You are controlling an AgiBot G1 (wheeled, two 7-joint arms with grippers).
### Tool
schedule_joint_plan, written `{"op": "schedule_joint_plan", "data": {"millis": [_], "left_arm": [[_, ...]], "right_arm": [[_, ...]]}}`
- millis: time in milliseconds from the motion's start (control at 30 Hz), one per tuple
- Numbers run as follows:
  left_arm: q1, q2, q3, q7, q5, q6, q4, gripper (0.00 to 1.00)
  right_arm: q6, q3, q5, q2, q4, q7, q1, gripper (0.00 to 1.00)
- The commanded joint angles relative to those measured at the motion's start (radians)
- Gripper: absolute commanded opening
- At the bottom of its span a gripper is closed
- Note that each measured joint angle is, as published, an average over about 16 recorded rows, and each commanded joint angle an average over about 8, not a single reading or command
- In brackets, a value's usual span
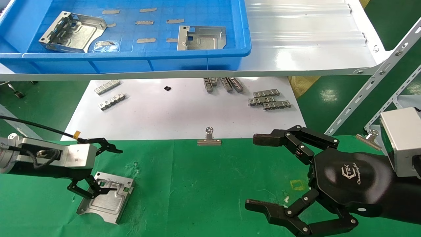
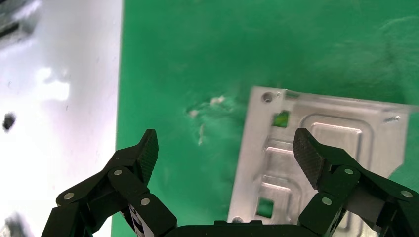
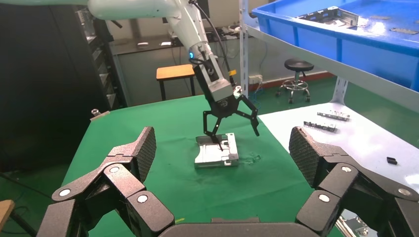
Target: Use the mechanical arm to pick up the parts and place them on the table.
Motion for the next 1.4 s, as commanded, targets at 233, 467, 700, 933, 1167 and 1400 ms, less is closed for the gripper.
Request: {"op": "schedule_joint_plan", "data": {"millis": [233,467,700,933,1167,1400], "left_arm": [[0.019,-0.023,-0.029,-0.069,-0.075,0.016,0.006,1.00],[0.074,-0.087,-0.078,-0.158,-0.201,0.025,-0.040,1.00],[0.148,-0.147,-0.110,-0.232,-0.309,0.019,-0.106,1.00],[0.157,-0.152,-0.113,-0.236,-0.322,0.020,-0.116,1.00],[0.170,-0.154,-0.133,-0.253,-0.319,0.018,-0.146,1.00],[0.230,-0.174,-0.197,-0.317,-0.334,0.008,-0.258,1.00]], "right_arm": [[0.000,0.000,0.000,0.000,0.000,0.000,0.000,1.00],[0.000,0.000,0.000,0.000,0.000,0.000,0.000,1.00],[0.000,0.000,0.000,0.000,0.000,0.000,0.000,1.00],[0.000,0.000,0.000,0.000,0.000,0.000,0.000,1.00],[0.000,0.000,0.000,0.000,0.000,0.000,0.000,1.00],[0.000,0.000,0.000,0.000,0.000,0.000,0.000,1.00]]}}
